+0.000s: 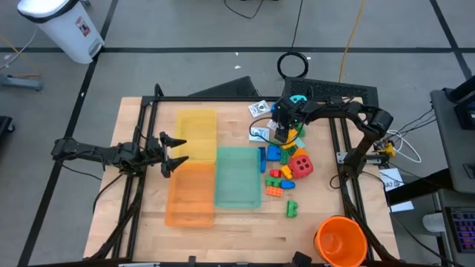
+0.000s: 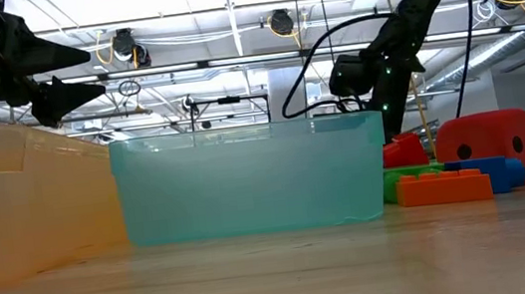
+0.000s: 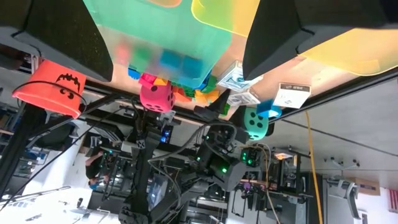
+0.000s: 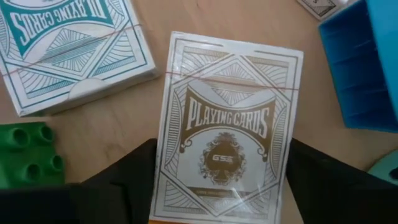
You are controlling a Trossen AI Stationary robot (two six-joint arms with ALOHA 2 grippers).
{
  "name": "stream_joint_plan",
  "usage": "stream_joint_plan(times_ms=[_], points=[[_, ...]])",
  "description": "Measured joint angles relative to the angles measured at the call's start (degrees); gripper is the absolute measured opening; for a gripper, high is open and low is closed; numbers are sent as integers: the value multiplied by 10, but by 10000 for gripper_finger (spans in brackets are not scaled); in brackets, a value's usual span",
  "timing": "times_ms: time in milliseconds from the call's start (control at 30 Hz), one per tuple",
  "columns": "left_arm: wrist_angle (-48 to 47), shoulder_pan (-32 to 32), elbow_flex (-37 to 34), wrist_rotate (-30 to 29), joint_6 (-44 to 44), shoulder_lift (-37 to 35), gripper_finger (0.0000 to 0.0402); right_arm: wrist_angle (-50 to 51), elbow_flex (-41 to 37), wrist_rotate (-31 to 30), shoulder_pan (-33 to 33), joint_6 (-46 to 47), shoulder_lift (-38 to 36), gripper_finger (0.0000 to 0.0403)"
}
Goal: Pick & Place Toys
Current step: Put the brown deck of cards into the yellow bin
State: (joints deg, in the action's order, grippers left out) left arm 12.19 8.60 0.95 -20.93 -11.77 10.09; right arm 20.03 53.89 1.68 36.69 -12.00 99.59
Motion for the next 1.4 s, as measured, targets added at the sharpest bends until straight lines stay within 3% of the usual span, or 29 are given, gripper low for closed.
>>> stream_joint_plan(times_ms=[267, 533, 700, 900, 1167, 1400], points=[[0, 0, 0, 0, 0, 0, 363, 1, -1, -1, -4, -22, -22, 259], [5, 0, 0, -1, 0, 0, 363, 12, -3, -1, -39, -28, -150, 257], [58, 0, 0, -2, 6, 0, 363, 14, -4, -10, -85, -26, -219, 257], [118, 0, 0, -35, -23, 0, 363, -4, -3, -86, -166, -40, -252, 257], [122, 0, 0, -106, -125, 0, 363, -59, -3, -225, -256, -92, -242, 257], [175, -12, 2, -147, -133, 71, 363, -129, -2, -257, -299, -118, -237, 257]])
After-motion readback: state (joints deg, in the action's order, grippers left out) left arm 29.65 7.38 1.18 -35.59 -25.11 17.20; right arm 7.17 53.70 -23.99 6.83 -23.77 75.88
